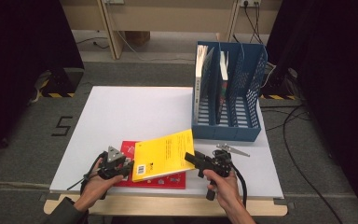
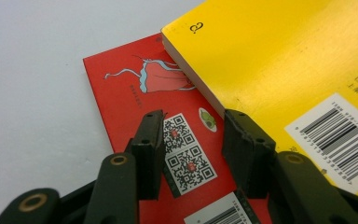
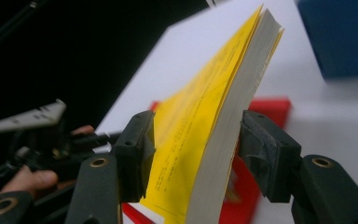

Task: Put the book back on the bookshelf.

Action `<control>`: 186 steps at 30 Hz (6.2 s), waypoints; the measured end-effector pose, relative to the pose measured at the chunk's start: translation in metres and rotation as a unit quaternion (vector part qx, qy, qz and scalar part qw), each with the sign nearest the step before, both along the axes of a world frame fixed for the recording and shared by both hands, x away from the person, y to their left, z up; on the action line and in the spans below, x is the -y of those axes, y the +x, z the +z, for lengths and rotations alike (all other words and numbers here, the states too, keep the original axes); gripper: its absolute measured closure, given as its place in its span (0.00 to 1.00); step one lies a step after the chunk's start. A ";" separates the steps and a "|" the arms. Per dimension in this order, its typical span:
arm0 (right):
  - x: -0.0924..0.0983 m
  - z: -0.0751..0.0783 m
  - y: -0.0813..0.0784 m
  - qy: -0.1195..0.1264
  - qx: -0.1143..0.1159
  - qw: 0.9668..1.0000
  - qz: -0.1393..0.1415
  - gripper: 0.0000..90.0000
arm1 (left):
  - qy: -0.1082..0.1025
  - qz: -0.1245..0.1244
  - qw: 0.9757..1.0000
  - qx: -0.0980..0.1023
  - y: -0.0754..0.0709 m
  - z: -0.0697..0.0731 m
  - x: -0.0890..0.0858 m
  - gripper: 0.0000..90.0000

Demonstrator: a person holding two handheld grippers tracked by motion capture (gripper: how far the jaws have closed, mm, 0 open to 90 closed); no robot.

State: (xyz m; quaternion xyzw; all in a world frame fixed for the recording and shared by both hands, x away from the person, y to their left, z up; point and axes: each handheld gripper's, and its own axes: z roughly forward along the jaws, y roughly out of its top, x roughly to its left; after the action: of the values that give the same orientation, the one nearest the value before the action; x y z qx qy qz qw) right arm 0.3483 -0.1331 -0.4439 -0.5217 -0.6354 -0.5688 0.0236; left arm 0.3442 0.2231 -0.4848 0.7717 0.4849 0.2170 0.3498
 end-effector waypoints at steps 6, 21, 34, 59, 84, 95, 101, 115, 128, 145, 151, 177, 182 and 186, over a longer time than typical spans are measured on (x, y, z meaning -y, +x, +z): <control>-0.026 0.046 0.018 -0.014 0.059 0.998 0.025 0.54 | 0.001 0.009 1.000 0.008 0.002 -0.002 0.004 0.54; -0.071 0.053 0.031 -0.023 0.159 0.985 0.065 0.81 | 0.001 0.004 1.000 0.010 0.008 -0.005 0.010 0.18; -0.082 0.070 0.028 -0.064 0.234 0.961 0.133 0.83 | -0.021 0.044 0.999 0.019 0.013 -0.001 -0.014 0.18; -0.062 0.065 0.067 0.003 0.137 0.987 0.080 0.84 | -0.055 0.105 0.993 0.007 0.025 -0.002 -0.058 0.18; 0.065 0.122 0.035 0.051 0.152 0.986 -0.041 0.82 | -0.028 0.132 0.991 -0.017 0.042 -0.015 -0.080 0.17; 0.116 0.137 0.018 0.055 0.160 0.980 -0.102 0.82 | -0.010 0.106 0.994 -0.008 0.043 -0.019 -0.083 0.15; 0.130 0.137 0.019 0.063 0.158 0.978 -0.119 0.82 | -0.009 0.107 0.994 -0.007 0.043 -0.019 -0.082 0.15; 0.159 0.168 0.052 0.065 0.165 0.967 -0.181 0.82 | -0.008 0.109 0.994 -0.007 0.043 -0.019 -0.081 0.15; 0.168 0.181 0.115 0.037 0.148 0.961 -0.232 0.81 | -0.007 0.110 0.994 -0.007 0.042 -0.019 -0.081 0.15; 0.117 0.179 0.186 -0.020 0.127 0.964 -0.234 0.80 | -0.009 0.110 0.994 -0.005 0.042 -0.019 -0.081 0.15; 0.099 0.163 0.204 -0.031 0.122 0.964 -0.236 0.79 | -0.009 0.108 0.994 -0.006 0.042 -0.019 -0.081 0.15; 0.101 0.107 0.189 -0.098 0.096 0.972 -0.192 0.77 | -0.007 0.106 0.994 -0.006 0.042 -0.019 -0.082 0.15; 0.110 0.101 0.165 -0.101 0.097 0.975 -0.171 0.76 | -0.006 0.108 0.994 -0.006 0.042 -0.019 -0.081 0.15; 0.112 0.097 0.150 -0.099 0.089 0.980 -0.150 0.70 | -0.006 0.107 0.994 -0.006 0.042 -0.019 -0.081 0.15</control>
State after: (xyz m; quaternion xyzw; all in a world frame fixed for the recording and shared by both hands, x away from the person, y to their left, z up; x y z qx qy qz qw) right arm 0.4980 -0.2448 -0.3464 -0.5576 -0.6031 -0.5442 -0.1707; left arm 0.3861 0.3045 -0.5038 0.7145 0.5682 0.2452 0.3263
